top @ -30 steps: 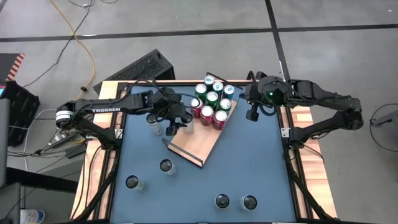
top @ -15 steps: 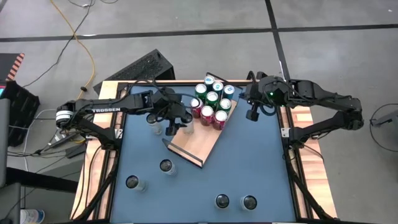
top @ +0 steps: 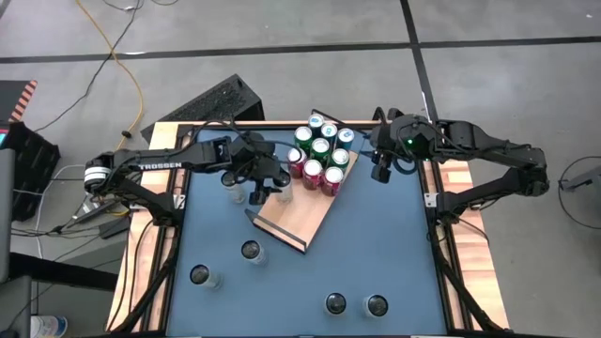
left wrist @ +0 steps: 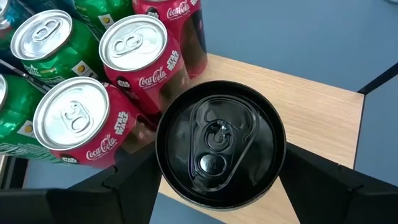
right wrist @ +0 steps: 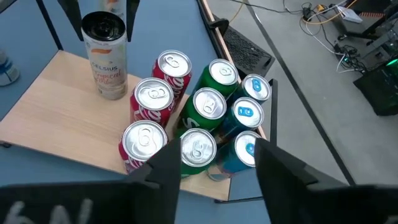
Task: Place canned beverage on shelf
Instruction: Put the right white yellow soda can on the shelf
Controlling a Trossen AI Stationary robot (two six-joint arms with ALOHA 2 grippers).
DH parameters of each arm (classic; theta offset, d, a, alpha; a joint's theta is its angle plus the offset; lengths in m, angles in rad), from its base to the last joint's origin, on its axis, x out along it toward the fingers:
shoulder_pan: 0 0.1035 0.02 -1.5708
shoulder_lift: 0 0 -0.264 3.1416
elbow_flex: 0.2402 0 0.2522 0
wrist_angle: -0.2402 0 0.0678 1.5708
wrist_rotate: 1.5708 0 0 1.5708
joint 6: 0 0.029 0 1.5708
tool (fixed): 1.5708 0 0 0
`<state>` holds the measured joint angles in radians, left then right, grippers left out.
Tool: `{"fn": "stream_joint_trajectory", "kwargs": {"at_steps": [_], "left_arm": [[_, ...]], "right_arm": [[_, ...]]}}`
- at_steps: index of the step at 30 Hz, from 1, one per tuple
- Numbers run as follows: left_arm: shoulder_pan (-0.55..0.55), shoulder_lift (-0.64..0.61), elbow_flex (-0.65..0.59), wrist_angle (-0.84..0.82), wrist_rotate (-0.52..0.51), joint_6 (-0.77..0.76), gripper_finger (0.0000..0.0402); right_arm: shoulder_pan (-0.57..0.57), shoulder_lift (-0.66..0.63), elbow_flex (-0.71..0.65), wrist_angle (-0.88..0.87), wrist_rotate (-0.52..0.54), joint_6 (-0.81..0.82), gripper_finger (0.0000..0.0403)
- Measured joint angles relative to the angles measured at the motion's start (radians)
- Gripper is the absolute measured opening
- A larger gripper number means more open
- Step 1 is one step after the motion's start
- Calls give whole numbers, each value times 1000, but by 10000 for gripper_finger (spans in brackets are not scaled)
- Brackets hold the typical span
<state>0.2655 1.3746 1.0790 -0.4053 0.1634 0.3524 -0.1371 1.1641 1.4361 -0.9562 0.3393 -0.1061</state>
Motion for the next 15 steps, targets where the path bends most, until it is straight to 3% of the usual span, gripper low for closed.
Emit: {"fn": "stream_joint_trajectory", "kwargs": {"at_steps": [5,15], "left_arm": [[-4,0,0,1,-25,16,282],[-4,0,1,18,-132,19,282]], "right_arm": [[0,0,0,0,0,20,209],[0,0,0,-1,-1,21,203]]}}
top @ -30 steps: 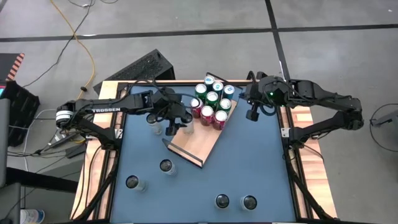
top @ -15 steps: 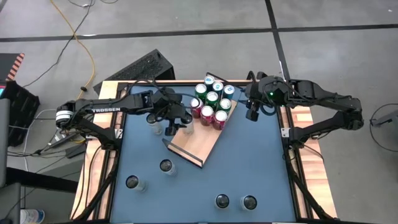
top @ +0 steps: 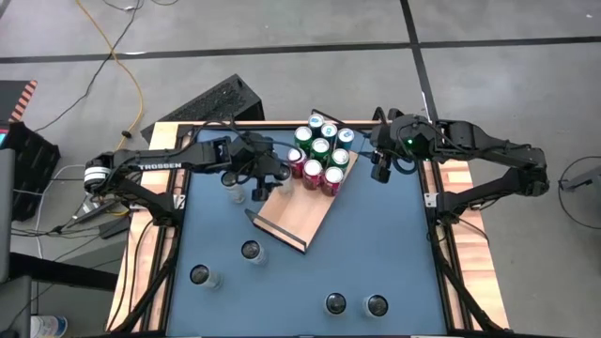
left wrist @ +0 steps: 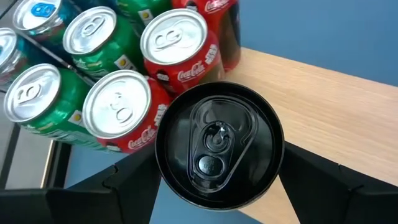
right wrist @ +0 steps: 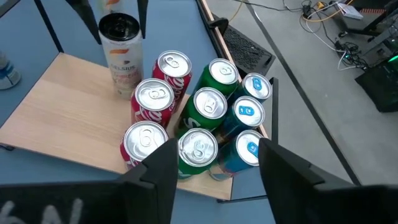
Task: Place canned beverage on shelf
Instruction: Put the right white yellow soda can on the shelf
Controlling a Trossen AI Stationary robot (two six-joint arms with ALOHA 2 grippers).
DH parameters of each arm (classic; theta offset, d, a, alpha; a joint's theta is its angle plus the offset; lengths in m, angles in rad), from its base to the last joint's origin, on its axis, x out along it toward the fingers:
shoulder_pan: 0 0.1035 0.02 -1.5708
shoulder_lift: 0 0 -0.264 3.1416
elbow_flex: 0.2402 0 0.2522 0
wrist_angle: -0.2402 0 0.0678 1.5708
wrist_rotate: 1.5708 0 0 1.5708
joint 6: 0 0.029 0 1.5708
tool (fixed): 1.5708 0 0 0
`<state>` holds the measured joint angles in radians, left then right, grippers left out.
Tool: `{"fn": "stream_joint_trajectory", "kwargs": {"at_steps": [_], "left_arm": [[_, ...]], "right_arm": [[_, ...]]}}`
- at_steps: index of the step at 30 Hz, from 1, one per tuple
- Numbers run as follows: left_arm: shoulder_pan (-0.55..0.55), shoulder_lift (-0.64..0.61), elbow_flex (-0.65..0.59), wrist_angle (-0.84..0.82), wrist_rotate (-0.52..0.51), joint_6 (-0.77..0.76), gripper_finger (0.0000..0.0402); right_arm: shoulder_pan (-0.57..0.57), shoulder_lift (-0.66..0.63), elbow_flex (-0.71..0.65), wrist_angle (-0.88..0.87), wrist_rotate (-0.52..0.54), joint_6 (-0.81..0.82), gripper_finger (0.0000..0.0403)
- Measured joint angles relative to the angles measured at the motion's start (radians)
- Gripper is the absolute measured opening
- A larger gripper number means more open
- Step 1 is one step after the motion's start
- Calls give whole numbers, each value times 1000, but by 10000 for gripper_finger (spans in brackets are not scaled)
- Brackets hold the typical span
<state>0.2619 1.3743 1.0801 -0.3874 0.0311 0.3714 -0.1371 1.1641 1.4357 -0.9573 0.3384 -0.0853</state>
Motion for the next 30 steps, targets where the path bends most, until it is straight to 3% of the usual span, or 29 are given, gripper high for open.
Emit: {"fn": "stream_joint_trajectory", "kwargs": {"at_steps": [11,16,22,30], "left_arm": [[0,0,0,-1,-20,-13,282],[2,0,0,-16,62,-6,282],[0,0,0,-18,80,-17,282],[0,0,-1,-14,95,-16,314]], "right_arm": [[0,0,0,0,-1,0,200],[0,0,0,-10,-1,0,200],[0,0,0,-12,-2,0,200],[0,0,0,-11,-28,-1,200]]}}
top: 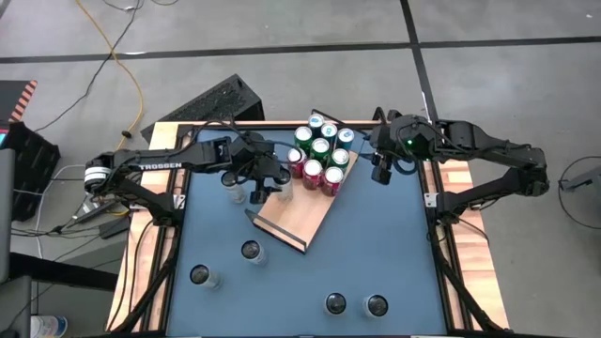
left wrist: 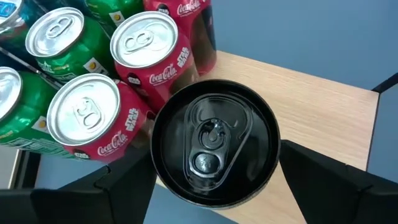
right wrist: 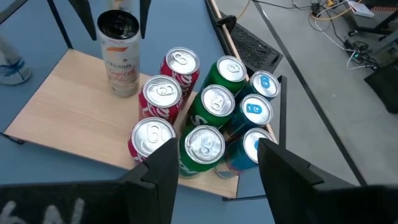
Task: Place canned beverage on shelf
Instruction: Put the right white yellow soda can on the shelf
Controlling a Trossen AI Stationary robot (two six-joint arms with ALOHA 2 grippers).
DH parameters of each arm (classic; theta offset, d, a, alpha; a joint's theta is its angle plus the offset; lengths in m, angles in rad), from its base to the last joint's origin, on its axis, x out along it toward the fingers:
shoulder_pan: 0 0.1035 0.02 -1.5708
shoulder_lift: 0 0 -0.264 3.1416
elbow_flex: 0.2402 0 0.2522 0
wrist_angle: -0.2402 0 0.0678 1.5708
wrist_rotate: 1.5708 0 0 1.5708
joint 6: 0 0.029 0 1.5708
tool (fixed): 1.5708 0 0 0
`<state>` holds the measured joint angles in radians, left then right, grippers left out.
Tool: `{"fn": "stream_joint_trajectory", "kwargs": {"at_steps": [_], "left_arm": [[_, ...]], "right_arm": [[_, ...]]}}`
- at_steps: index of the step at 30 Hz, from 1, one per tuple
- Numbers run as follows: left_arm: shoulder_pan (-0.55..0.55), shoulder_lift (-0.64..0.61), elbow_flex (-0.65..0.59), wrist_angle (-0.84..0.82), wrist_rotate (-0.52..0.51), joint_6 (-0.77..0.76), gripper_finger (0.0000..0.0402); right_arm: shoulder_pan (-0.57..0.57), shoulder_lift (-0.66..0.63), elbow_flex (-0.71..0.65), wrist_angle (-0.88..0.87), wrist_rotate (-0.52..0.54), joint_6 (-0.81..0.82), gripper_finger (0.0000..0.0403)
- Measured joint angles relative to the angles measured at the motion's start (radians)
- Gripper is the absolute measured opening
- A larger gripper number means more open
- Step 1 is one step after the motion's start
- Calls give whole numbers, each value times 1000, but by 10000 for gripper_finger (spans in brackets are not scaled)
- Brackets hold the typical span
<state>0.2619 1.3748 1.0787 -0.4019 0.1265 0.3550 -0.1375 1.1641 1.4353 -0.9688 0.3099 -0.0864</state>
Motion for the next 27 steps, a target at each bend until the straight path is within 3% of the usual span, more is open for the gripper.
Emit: {"fn": "stream_joint_trajectory", "kwargs": {"at_steps": [9,14,19,23,27], "left_arm": [[-1,0,47,-49,-18,2,334],[-1,0,143,-194,-75,42,334],[-1,0,252,-372,-152,15,334],[-12,0,372,-483,-173,-62,334],[-28,0,517,-618,-175,-144,334]], "right_arm": [[0,0,0,1,-1,0,200],[0,0,0,16,-4,-1,200],[2,21,0,121,-102,-26,197],[25,93,0,283,-145,-30,173],[61,216,0,438,-153,-47,114]]}}
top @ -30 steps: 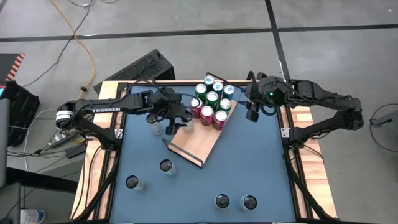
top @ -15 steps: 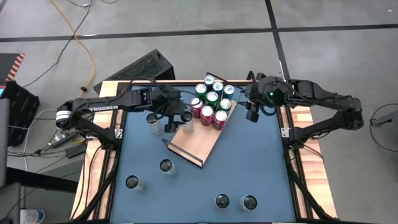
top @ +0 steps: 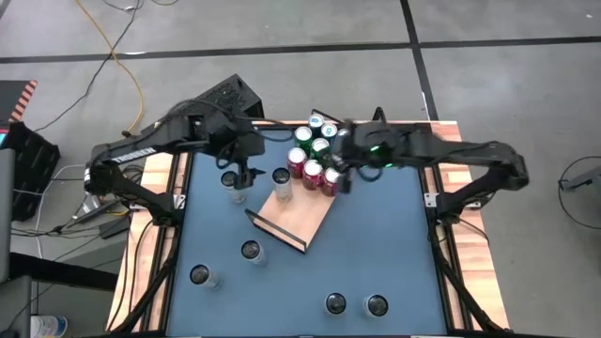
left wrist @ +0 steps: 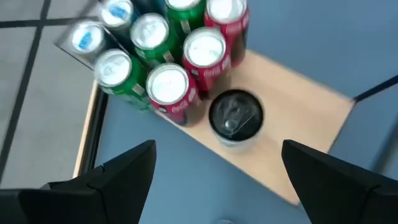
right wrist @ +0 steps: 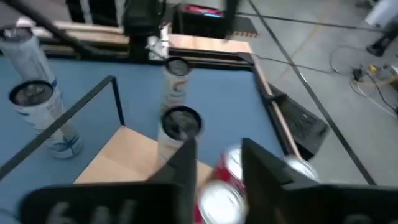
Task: Place canned beverage on shelf
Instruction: Put the right white yellow soda can on the shelf
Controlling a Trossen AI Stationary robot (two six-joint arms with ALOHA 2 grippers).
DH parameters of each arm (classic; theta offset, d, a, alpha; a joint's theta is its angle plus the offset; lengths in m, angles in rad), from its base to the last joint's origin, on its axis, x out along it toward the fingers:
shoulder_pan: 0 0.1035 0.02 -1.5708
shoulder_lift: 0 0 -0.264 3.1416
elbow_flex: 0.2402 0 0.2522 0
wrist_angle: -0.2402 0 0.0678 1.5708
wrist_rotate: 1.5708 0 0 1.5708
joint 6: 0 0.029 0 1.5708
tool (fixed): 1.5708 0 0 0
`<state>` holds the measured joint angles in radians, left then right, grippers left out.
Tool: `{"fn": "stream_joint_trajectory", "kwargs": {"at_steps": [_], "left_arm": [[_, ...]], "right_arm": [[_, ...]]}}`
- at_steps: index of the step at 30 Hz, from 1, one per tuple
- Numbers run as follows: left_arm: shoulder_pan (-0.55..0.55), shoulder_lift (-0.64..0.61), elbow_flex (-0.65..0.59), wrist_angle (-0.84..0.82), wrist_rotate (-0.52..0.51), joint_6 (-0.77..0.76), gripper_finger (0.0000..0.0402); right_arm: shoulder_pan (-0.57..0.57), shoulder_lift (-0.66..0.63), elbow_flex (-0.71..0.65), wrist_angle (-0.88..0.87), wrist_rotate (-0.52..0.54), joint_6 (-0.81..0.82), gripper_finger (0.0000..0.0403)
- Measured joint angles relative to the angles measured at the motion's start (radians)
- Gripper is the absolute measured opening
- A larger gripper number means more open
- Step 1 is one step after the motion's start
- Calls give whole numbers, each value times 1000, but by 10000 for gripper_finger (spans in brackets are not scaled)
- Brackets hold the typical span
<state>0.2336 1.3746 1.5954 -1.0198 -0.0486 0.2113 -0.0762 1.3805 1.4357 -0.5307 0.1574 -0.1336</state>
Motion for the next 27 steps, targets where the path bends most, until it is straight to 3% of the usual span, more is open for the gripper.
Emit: {"fn": "stream_joint_trajectory", "kwargs": {"at_steps": [6,11,15,27], "left_arm": [[-57,-1,207,-185,-14,-126,334],[-146,-10,336,-250,-100,-206,334],[-219,-23,384,-296,-210,-260,334],[-343,-66,379,-371,-307,-365,334]], "right_arm": [[82,169,14,160,-3,-109,9],[112,269,69,231,-12,-112,5],[114,344,103,288,-77,-96,2],[108,458,134,334,-84,-77,0]]}}
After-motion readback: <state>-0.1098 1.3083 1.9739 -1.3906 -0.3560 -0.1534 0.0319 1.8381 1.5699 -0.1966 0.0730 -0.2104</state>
